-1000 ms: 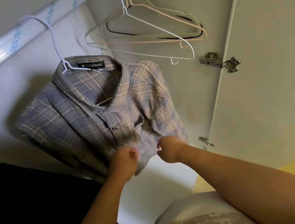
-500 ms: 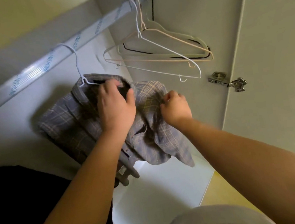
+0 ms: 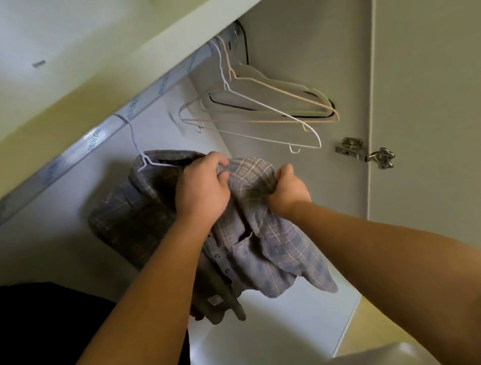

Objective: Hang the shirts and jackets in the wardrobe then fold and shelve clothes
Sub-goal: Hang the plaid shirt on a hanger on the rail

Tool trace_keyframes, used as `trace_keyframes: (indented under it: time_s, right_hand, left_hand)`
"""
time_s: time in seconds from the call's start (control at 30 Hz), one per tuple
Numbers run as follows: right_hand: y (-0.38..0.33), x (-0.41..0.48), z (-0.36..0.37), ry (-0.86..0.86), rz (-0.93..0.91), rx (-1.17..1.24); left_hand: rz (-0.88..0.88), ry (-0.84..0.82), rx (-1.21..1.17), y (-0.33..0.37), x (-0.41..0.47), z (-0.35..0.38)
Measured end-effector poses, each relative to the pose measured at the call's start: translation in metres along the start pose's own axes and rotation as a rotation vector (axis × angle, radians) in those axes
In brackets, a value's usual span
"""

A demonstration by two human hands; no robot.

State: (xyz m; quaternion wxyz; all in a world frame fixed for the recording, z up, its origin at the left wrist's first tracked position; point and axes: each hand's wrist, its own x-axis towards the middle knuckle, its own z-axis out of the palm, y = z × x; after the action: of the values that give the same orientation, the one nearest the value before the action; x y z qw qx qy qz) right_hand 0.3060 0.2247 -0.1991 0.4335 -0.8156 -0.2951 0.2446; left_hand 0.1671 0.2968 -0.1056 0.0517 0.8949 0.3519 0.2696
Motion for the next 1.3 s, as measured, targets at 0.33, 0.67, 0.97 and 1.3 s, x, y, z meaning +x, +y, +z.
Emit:
trace_keyframes:
  time_s: [0.33,0.67,0.97,1.3]
  right_hand:
    - [0.001,-0.007,-0.031,0.074,-0.244,-0.004]
    - [0.009,-0.003,-0.063,0.094,-0.463,-0.124]
    - [-0.025,0.014,-0.078,0.252,-0.718,-0.388]
    - [-0.029,0.023,-0.083,0.137,-0.51,-0.209]
  left_hand:
    - [0.062,0.093,0.071,0.002,0.031,-0.022]
    - [-0.106,0.006,0.0,-0.008,0.035,-0.005]
    - [-0.164,0.213,-0.04,-0.001,0.02,-0.004]
    - [-0.063,0.145,-0.001,-0.008,0.025,-0.01]
